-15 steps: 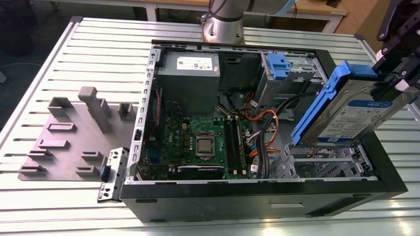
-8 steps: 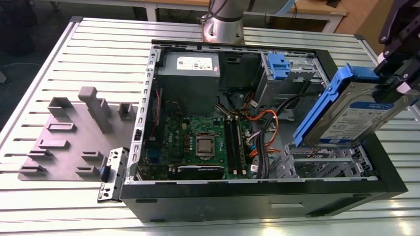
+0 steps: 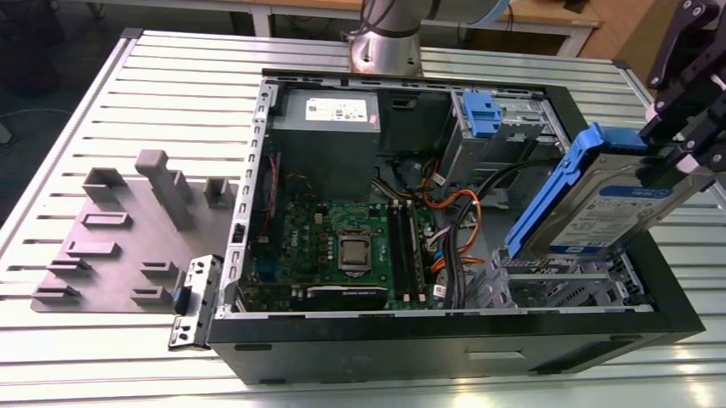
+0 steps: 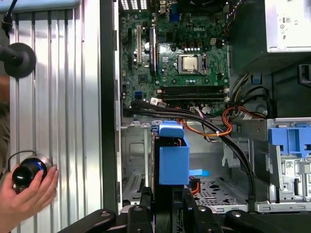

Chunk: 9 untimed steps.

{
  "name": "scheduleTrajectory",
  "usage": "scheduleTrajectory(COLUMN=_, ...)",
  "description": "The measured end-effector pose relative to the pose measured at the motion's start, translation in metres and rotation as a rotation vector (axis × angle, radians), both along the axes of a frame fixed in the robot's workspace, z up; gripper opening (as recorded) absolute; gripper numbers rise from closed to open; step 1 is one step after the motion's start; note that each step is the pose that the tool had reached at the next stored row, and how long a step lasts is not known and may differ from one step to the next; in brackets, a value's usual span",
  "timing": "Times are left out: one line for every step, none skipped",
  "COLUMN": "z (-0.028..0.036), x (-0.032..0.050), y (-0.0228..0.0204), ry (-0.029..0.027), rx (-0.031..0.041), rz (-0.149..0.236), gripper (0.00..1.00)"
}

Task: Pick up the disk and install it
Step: 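Insert the disk into the insertion slot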

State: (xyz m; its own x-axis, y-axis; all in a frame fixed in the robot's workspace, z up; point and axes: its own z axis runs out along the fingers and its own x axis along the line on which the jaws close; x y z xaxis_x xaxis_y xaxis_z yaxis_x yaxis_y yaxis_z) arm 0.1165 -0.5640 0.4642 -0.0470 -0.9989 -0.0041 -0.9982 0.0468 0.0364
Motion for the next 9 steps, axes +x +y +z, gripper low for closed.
scheduleTrajectory(z=-0.0013, x=0.0000, y=0.0000, ry=0.0000, rx=0.0000, rz=0.000, gripper=0.35)
scheduleTrajectory(z=-0.0027, x=0.0001, y=0.0000, ry=0.0000, rx=0.0000, rz=0.000, gripper=0.35)
scheduleTrajectory(z=-0.0039, x=0.0001, y=0.0000, ry=0.0000, rx=0.0000, rz=0.000, gripper=0.35)
scheduleTrajectory(z=-0.0053, x=0.0001, y=0.0000, ry=0.0000, rx=0.0001, rz=0.000, gripper=0.35)
scheduleTrajectory(z=-0.0065, x=0.0002, y=0.0000, ry=0.0000, rx=0.0002, rz=0.000, gripper=0.35)
scheduleTrajectory(z=-0.0073, x=0.0003, y=0.0000, ry=0.0000, rx=0.0001, rz=0.000, gripper=0.35)
scheduleTrajectory(z=-0.0076, x=0.0004, y=0.0000, ry=0.0000, rx=0.0001, rz=0.000, gripper=0.35)
scheduleTrajectory(z=-0.0077, x=0.0004, y=0.0000, ry=0.0000, rx=0.0000, rz=0.000, gripper=0.35)
scheduleTrajectory(z=-0.0078, x=0.0004, y=0.0000, ry=0.0000, rx=-0.0001, rz=0.000, gripper=0.35)
